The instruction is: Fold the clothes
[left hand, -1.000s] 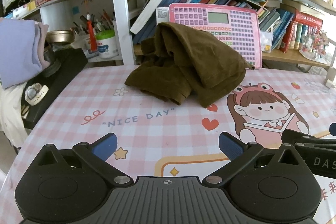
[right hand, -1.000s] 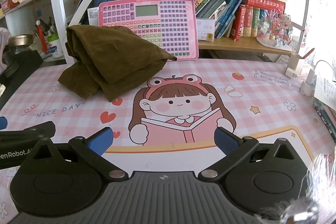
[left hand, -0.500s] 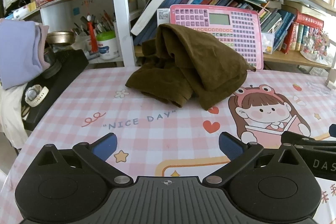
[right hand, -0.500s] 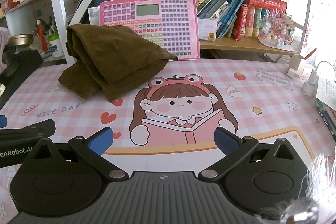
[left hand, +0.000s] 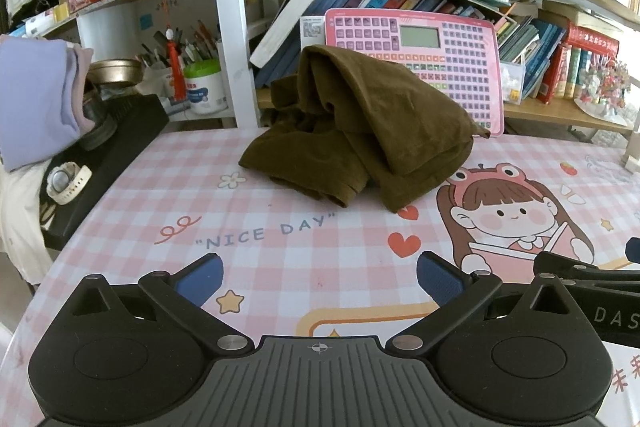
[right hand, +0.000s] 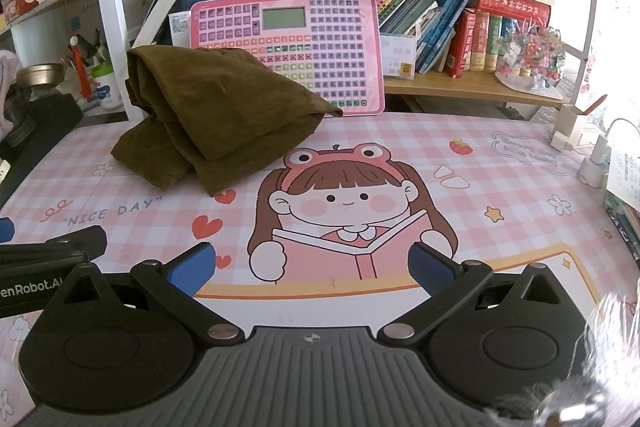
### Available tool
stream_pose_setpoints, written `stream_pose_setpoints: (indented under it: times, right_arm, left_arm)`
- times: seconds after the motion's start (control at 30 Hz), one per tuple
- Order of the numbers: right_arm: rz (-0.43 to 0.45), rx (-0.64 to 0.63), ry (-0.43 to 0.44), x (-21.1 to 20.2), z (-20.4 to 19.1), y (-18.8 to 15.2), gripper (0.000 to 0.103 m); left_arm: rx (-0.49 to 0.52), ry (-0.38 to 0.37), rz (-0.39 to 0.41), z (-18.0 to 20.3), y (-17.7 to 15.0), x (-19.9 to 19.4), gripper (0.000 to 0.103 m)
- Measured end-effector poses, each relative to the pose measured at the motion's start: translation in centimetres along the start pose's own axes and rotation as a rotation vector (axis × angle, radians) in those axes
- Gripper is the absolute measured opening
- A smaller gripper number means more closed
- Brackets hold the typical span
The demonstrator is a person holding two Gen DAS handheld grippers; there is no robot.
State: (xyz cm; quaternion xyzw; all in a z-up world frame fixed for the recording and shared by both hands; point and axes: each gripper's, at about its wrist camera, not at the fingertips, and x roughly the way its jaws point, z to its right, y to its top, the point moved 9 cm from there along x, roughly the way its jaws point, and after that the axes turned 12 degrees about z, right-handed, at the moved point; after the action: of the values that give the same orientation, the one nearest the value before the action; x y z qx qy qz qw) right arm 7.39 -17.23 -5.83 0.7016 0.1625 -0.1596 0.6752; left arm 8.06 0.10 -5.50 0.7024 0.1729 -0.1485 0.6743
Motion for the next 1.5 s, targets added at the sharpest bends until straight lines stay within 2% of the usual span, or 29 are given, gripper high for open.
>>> stream_pose_setpoints:
  times: [0.73,1.5]
  right_arm:
    - [-0.009,0.002,-0.004,0.43,0.09,-0.06,0.103]
    - [-0.011,0.007,-0.018,0.16,-0.23,-0.09,0.103]
  left_arm:
    - [-0.009,-0.005,-0.022,0.08,-0.21,0.58,0.103]
    - [-0.018,-0.004,-0.003,-0.37,-0.14,0.39,0.103]
